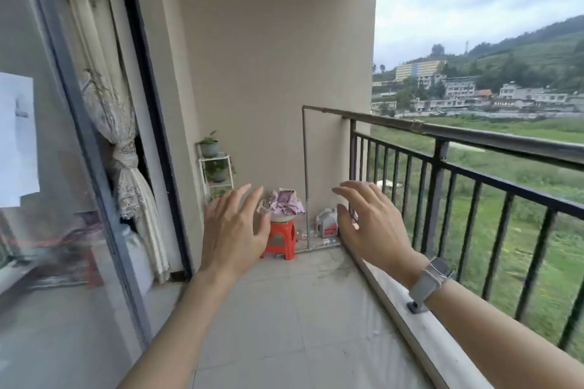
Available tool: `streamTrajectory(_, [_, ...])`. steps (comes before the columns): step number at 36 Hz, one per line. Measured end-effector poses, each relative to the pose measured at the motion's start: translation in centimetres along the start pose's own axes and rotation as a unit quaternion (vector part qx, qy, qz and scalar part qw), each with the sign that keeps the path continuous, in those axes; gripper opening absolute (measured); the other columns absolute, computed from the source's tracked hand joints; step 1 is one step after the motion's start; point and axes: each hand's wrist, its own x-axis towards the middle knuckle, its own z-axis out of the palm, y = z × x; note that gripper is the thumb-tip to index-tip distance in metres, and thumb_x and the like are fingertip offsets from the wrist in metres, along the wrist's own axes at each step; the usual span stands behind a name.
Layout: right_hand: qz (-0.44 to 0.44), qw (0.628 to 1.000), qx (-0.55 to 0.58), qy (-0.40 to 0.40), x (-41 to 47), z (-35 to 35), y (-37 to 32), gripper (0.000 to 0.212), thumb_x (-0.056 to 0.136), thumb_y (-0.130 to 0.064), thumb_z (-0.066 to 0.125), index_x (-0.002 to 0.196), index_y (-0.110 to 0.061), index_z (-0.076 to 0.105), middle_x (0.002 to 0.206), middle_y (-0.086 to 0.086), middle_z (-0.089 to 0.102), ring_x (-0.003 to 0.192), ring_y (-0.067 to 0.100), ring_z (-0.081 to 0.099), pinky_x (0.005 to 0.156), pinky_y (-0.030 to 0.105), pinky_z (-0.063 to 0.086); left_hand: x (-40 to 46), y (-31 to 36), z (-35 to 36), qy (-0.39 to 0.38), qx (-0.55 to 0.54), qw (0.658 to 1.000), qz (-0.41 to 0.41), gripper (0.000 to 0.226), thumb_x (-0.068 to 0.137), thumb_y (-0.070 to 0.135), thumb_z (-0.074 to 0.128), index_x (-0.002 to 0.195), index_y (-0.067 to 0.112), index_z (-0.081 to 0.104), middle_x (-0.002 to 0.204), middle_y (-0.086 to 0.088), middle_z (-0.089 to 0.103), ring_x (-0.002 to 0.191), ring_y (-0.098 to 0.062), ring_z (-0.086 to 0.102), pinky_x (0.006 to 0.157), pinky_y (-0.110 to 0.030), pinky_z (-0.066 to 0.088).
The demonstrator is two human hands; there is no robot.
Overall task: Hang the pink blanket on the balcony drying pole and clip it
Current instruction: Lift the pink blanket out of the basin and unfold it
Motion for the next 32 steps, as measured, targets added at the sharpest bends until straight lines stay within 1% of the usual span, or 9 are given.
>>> streamTrajectory(5, [0.054,0.998,0.018,-0.039,-2.9,9.0,4.9,0.039,0.087,-0.032,0.039,0.112,-0.013,0.062,0.111,0.002,0.064,0.107,0.025,0.055,0.088,0.038,0.047,-1.4,-4.7,8.9,-0.076,-0.007,0.995,-0.071,0.065,0.08,0.051,0.027,0.131,0.018,0.05,0.133,-0.004,0.052,0.121,-0.024,0.049,0.103,-0.043,0.037])
streamTrajectory(10, [0.087,0.989,0.005,-0.118,-2.7,17.7,12.4,0.044,0.087,-0.034,0.035,0.114,-0.013,0.061,0.112,0.003,0.063,0.108,0.026,0.054,0.088,0.04,0.048,-0.2,-9.7,18.5,-0.124,0.005,0.988,-0.094,0.06,0.081,0.048,0.031,0.124,0.016,0.056,0.126,-0.006,0.057,0.115,-0.028,0.053,0.097,-0.044,0.042])
streamTrajectory(16, [0.12,0.97,-0.013,-0.212,3.5,27.5,21.5,0.056,0.084,-0.044,0.023,0.117,-0.015,0.059,0.116,0.002,0.062,0.114,0.027,0.051,0.092,0.041,0.044,8.4,-13.6,28.4,-0.204,0.009,0.97,-0.133,0.047,0.09,0.033,0.049,0.134,0.02,0.044,0.138,-0.001,0.045,0.126,-0.023,0.041,0.104,-0.039,0.029])
streamTrajectory(18, [0.127,0.965,-0.007,-0.228,6.1,30.8,23.7,0.057,0.083,-0.043,0.024,0.118,-0.014,0.058,0.117,0.004,0.062,0.115,0.028,0.051,0.093,0.042,0.043,12.0,-14.6,31.1,-0.219,0.017,0.967,-0.129,0.047,0.091,0.033,0.048,0.136,0.021,0.041,0.141,0.0,0.042,0.128,-0.023,0.04,0.105,-0.039,0.029])
streamTrajectory(22, [0.131,0.96,0.016,-0.247,10.4,37.4,26.7,0.034,0.09,-0.026,0.048,0.12,-0.014,0.057,0.119,0.006,0.06,0.116,0.028,0.049,0.093,0.041,0.043,17.3,-16.8,35.6,-0.208,0.015,0.969,-0.131,0.046,0.091,0.031,0.048,0.136,0.019,0.043,0.141,0.0,0.043,0.127,-0.023,0.041,0.104,-0.038,0.028])
streamTrajectory(24, [0.134,0.96,0.044,-0.242,12.1,40.7,27.6,0.028,0.089,-0.02,0.052,0.114,-0.012,0.061,0.115,0.007,0.061,0.112,0.03,0.051,0.09,0.041,0.045,19.1,-18.3,37.9,-0.203,0.009,0.969,-0.14,0.043,0.09,0.029,0.05,0.132,0.018,0.047,0.137,0.0,0.047,0.125,-0.023,0.044,0.103,-0.038,0.032])
streamTrajectory(27, [0.126,0.96,0.06,-0.242,14.3,45.9,29.0,0.023,0.087,-0.018,0.053,0.105,-0.011,0.065,0.107,0.007,0.064,0.104,0.031,0.054,0.083,0.041,0.049,21.3,-20.8,42.0,-0.206,-0.009,0.965,-0.163,0.04,0.091,0.028,0.049,0.129,0.016,0.05,0.135,0.0,0.049,0.122,-0.023,0.045,0.101,-0.038,0.036])
streamTrajectory(30, [0.131,0.957,0.071,-0.248,16.3,51.9,30.6,0.031,0.084,-0.026,0.045,0.101,-0.013,0.066,0.103,0.004,0.066,0.1,0.031,0.057,0.078,0.042,0.05,23.5,-23.7,46.7,-0.206,-0.01,0.965,-0.163,0.04,0.092,0.027,0.049,0.129,0.015,0.049,0.136,0.0,0.048,0.124,-0.022,0.044,0.102,-0.037,0.033])
streamTrajectory(32, [0.137,0.956,0.075,-0.249,17.7,56.1,31.8,0.033,0.083,-0.027,0.042,0.103,-0.013,0.066,0.103,0.004,0.066,0.1,0.03,0.057,0.079,0.039,0.049,25.2,-25.8,50.3,-0.2,-0.02,0.964,-0.175,0.039,0.089,0.023,0.053,0.126,0.012,0.053,0.133,-0.003,0.051,0.122,-0.024,0.047,0.1,-0.037,0.035])
